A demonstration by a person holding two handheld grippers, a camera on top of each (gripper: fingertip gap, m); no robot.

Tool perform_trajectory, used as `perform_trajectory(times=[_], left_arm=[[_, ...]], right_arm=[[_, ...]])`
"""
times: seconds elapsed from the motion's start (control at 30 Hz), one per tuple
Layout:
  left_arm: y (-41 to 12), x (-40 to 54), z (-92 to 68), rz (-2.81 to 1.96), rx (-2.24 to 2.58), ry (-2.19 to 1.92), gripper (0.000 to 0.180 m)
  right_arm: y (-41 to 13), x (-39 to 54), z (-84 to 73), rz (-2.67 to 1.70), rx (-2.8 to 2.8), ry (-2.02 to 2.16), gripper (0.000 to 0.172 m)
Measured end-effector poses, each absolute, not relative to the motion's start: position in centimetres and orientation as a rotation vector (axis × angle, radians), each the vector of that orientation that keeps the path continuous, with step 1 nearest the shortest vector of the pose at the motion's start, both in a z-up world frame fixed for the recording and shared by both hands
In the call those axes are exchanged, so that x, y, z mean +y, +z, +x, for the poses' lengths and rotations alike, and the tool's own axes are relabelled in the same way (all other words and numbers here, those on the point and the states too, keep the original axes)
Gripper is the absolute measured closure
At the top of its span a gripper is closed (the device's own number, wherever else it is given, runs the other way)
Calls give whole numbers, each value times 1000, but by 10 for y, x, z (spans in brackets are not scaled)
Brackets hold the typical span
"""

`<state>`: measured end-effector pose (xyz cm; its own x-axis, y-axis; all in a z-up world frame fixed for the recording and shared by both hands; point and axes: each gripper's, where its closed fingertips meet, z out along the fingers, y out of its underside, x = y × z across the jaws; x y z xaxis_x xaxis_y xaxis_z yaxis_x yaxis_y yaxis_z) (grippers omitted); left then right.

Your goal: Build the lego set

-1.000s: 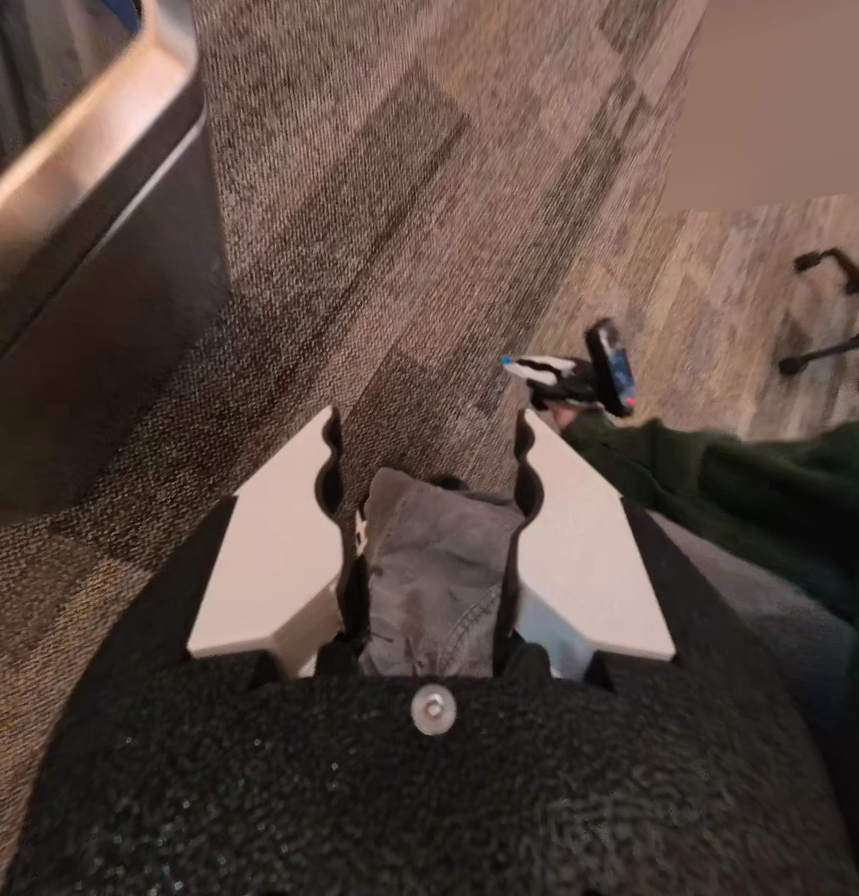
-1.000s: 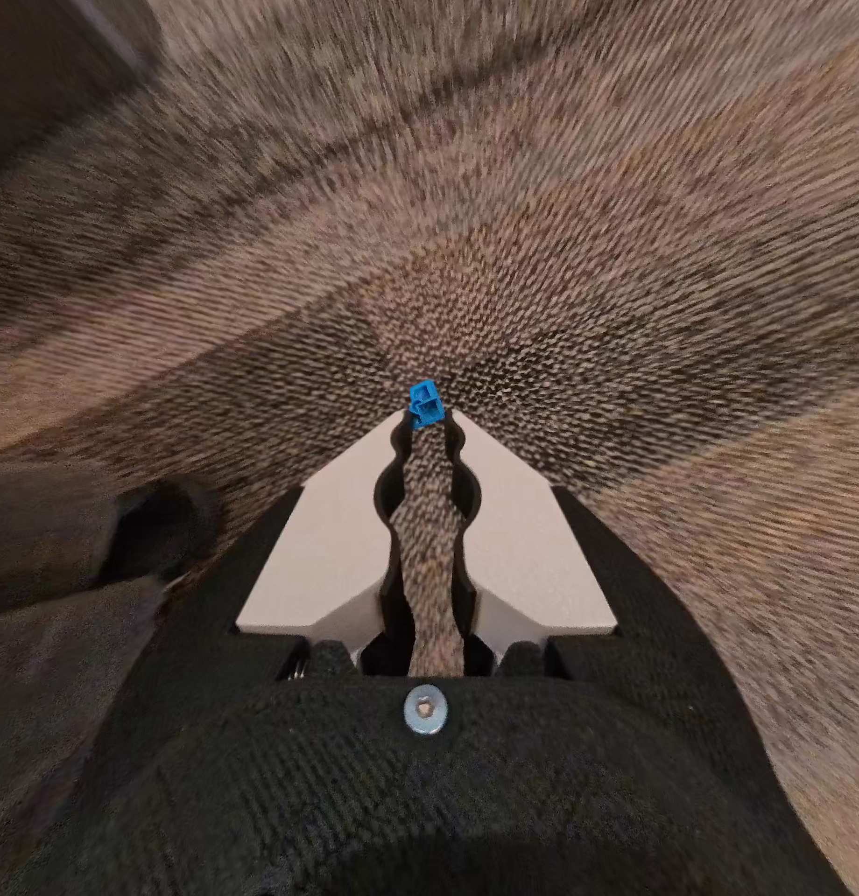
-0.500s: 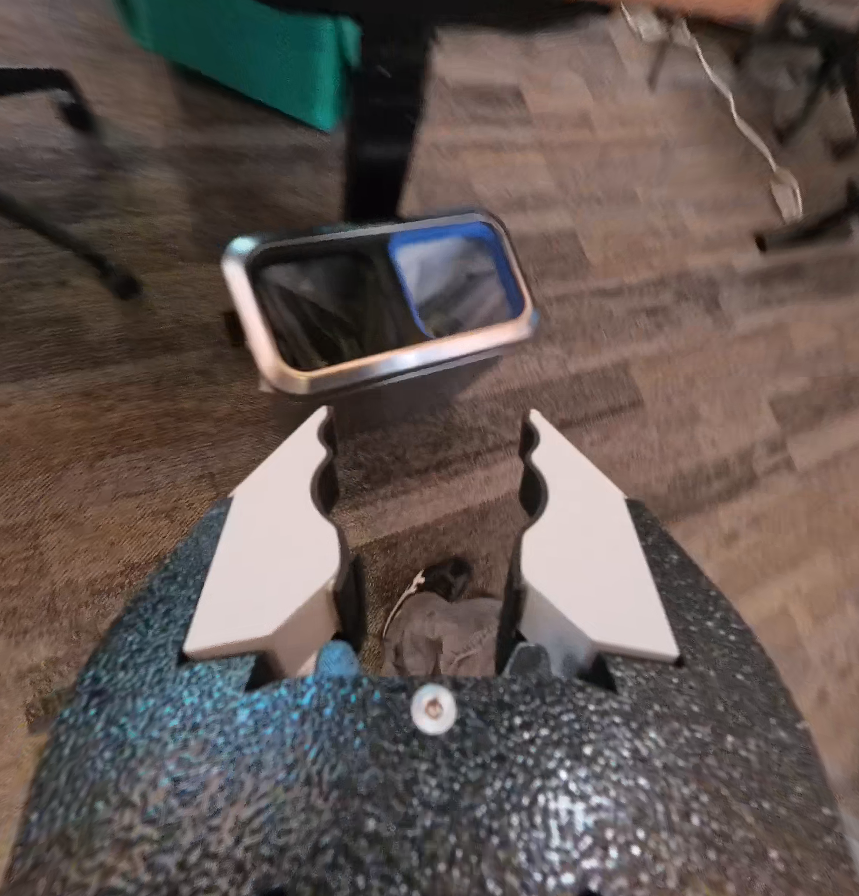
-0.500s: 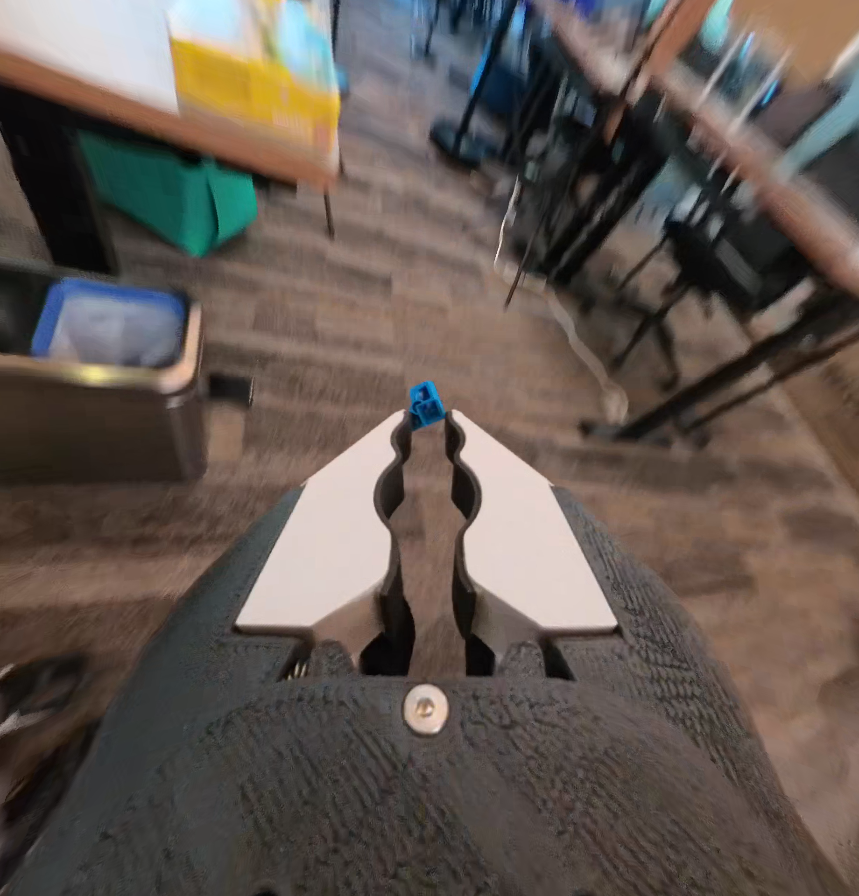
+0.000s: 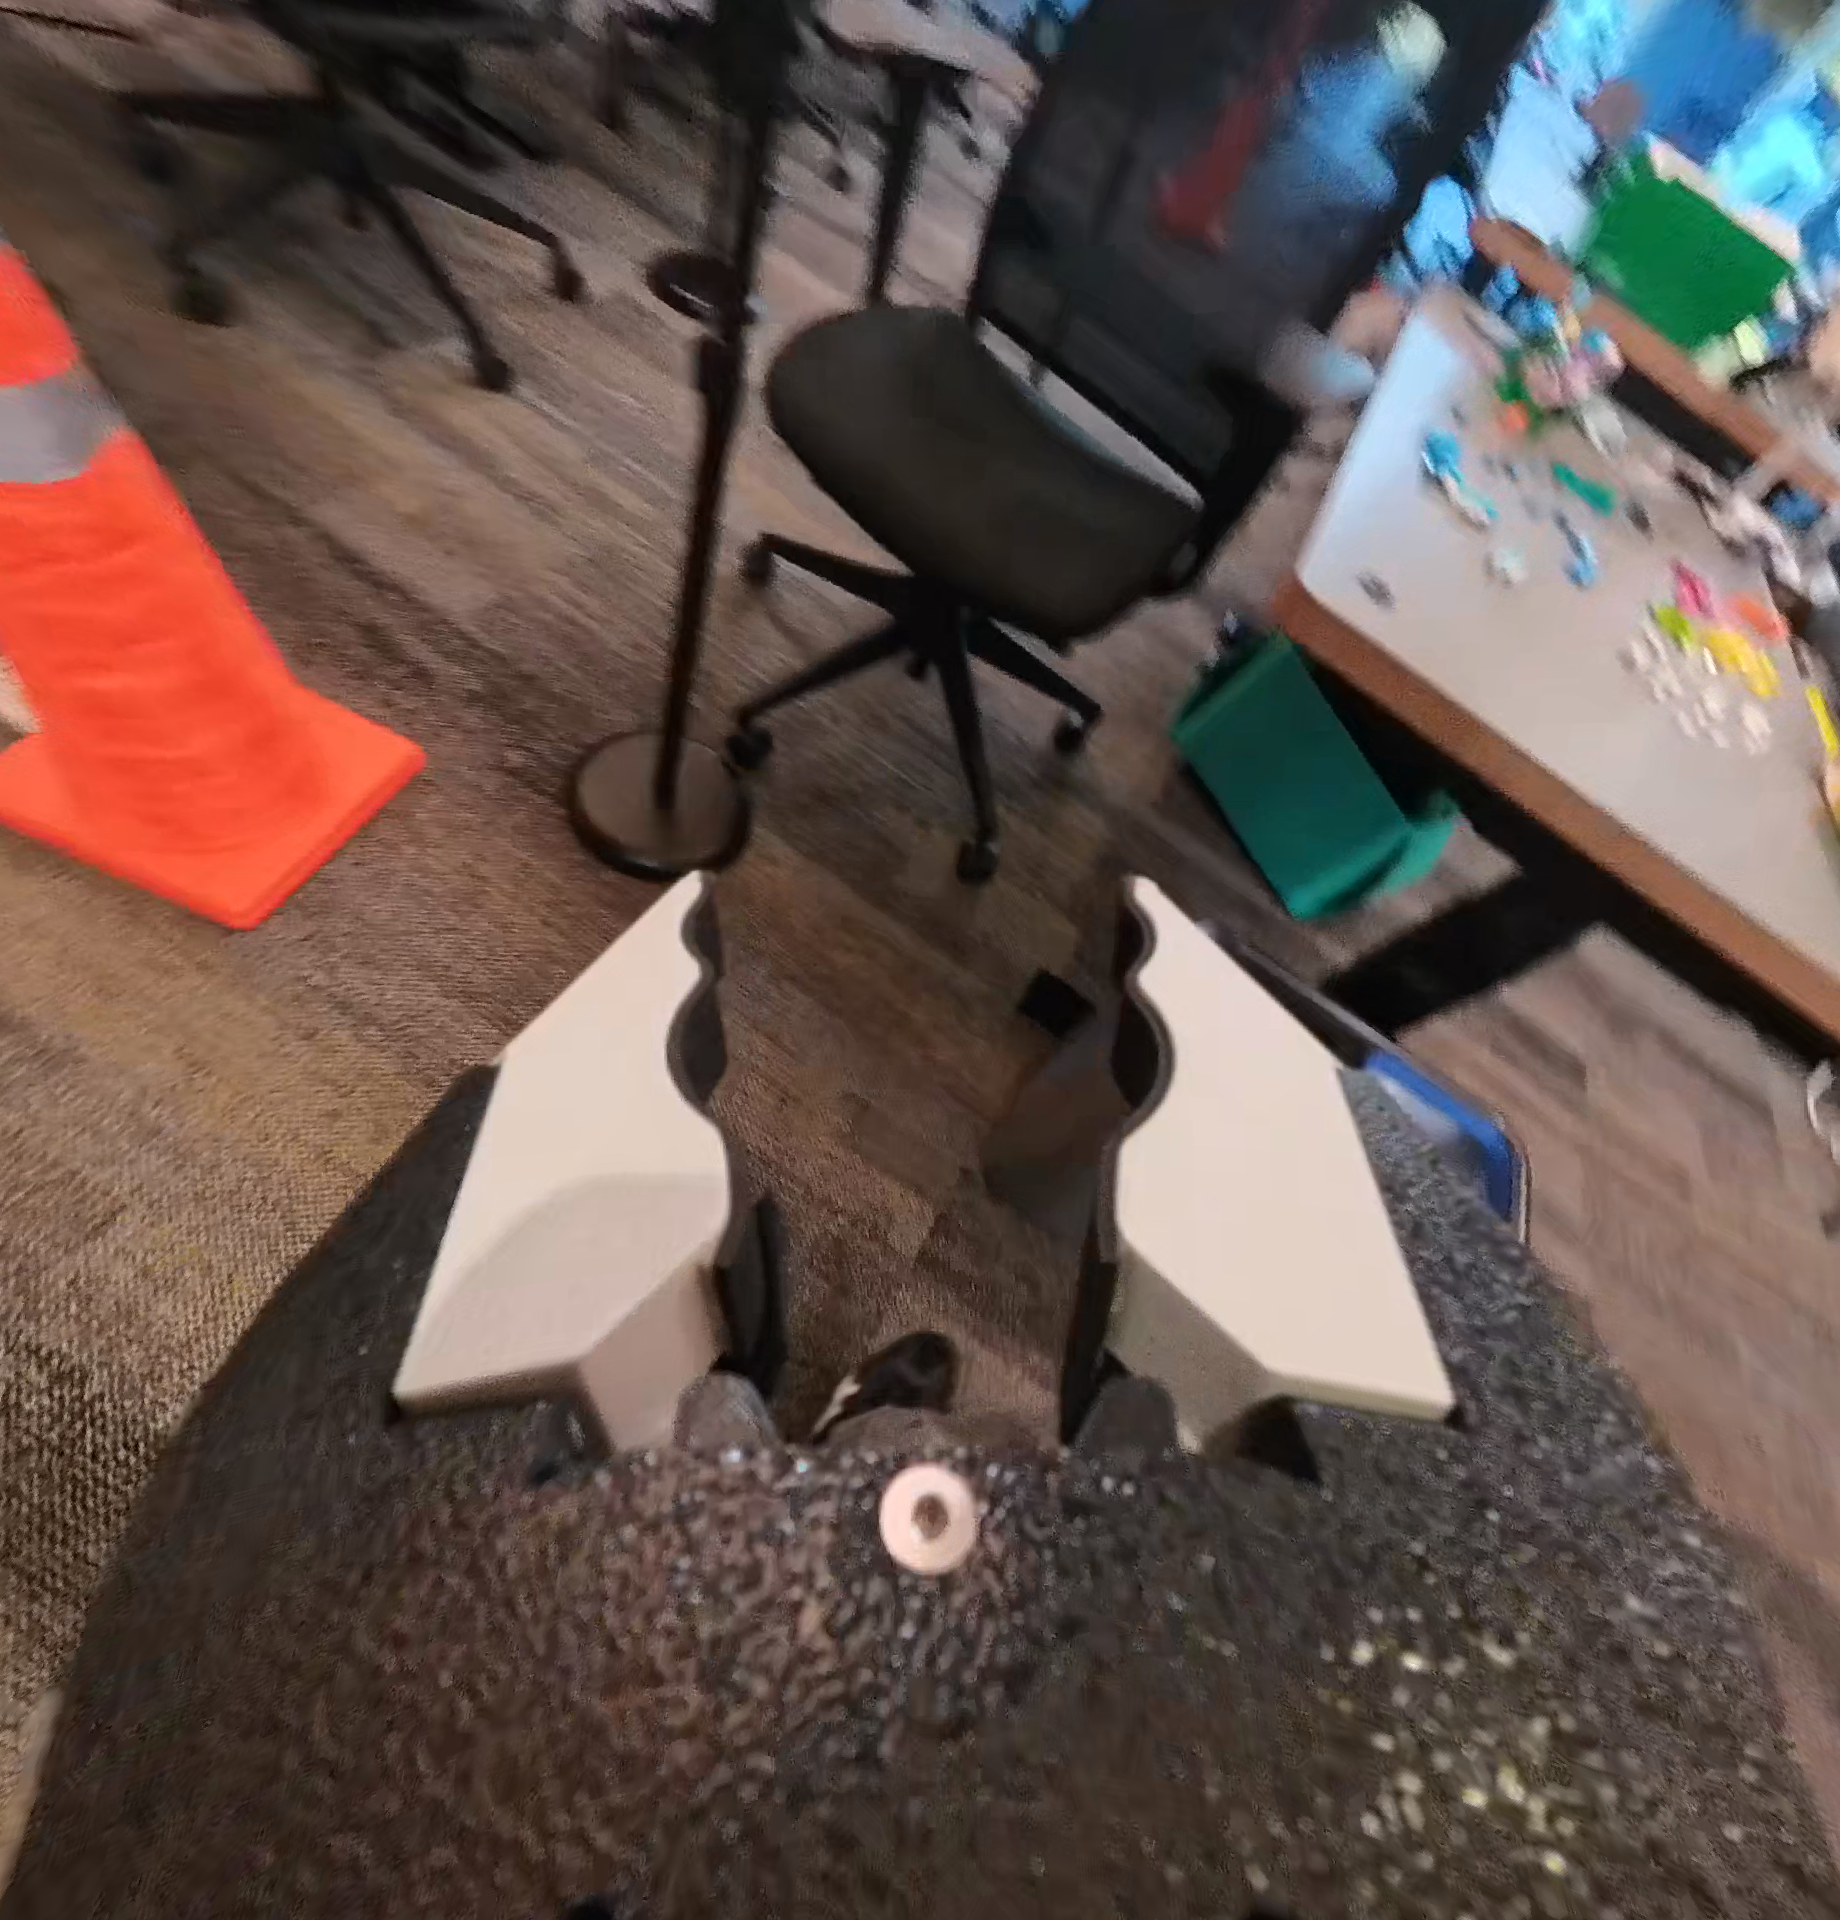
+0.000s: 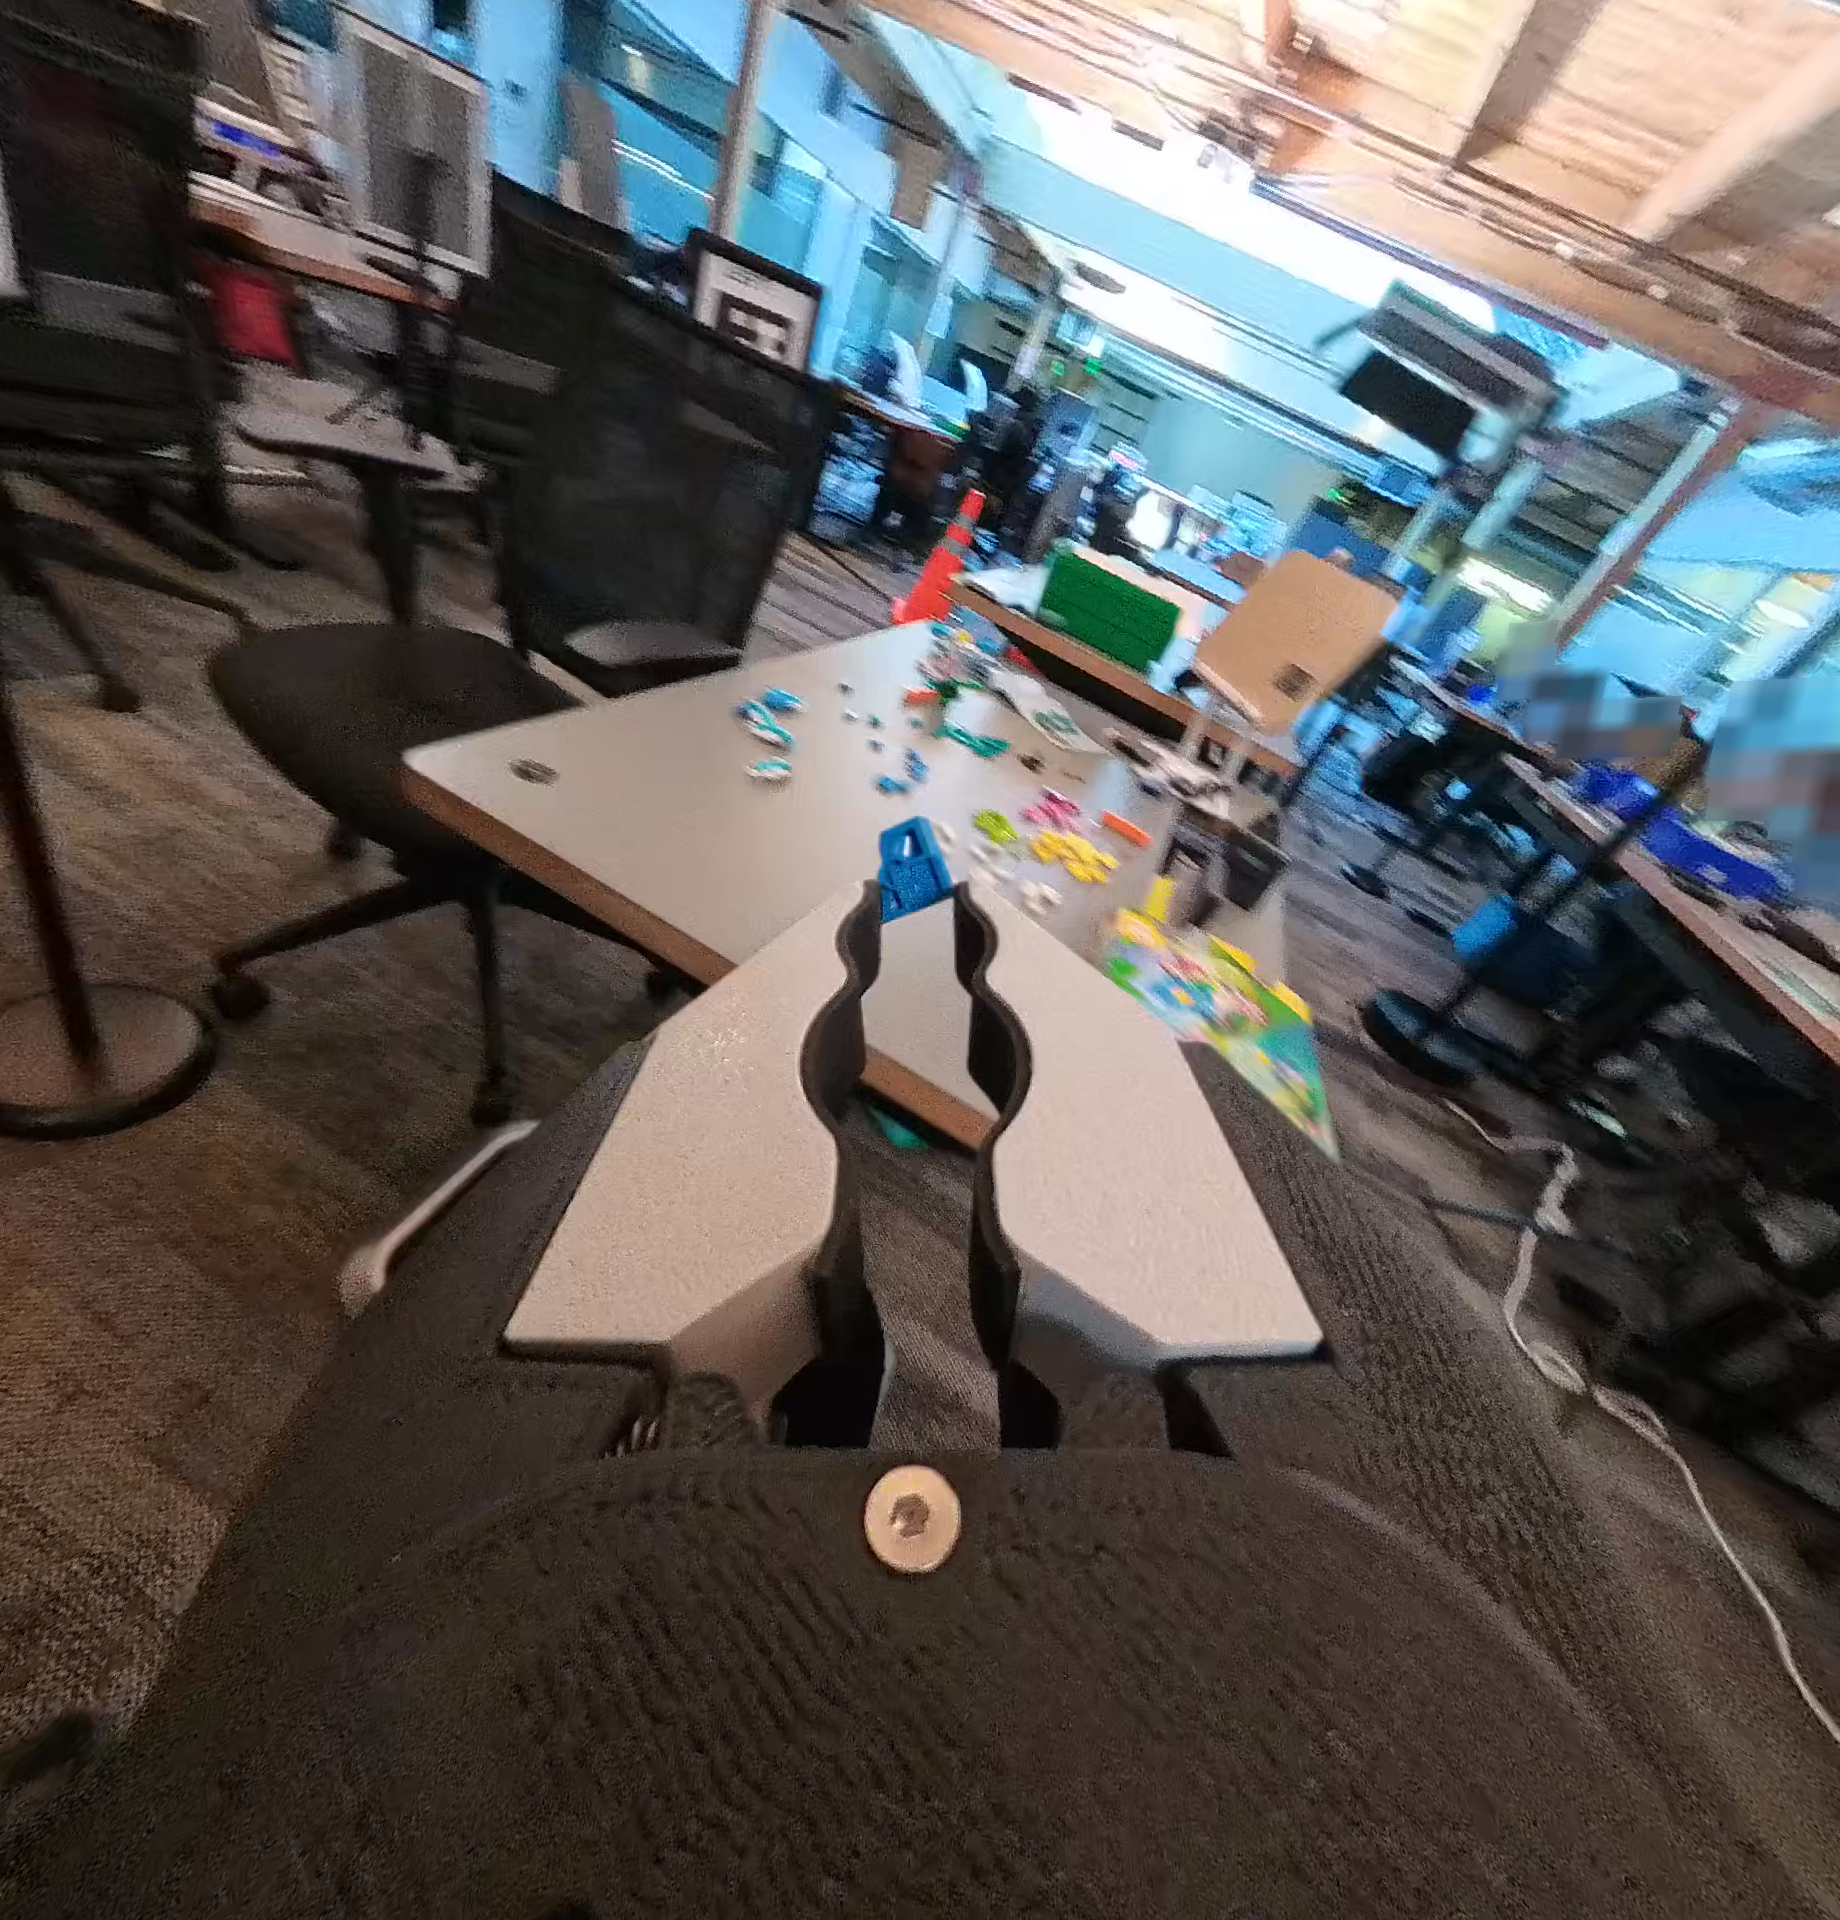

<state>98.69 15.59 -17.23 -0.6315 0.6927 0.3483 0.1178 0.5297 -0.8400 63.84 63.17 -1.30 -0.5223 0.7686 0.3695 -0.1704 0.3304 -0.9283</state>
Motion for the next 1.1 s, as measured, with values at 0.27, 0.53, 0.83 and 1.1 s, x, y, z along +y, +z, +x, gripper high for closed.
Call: perform_trajectory(times=[0.27,0.53,0.83,1.1], left_arm=[[-146,38,1012,-438,-2013,1326,104],[-87,-51,847,-1154,-1655,1237,103],[-26,3,590,-1468,-955,1009,107],[3,22,376,-1487,-690,919,108]], right_arm=[[13,449,591,-321,-1753,1443,158],[23,295,532,-486,-1687,1537,158],[18,263,461,-532,-1653,1380,158],[19,272,341,-697,-1499,1260,158]])
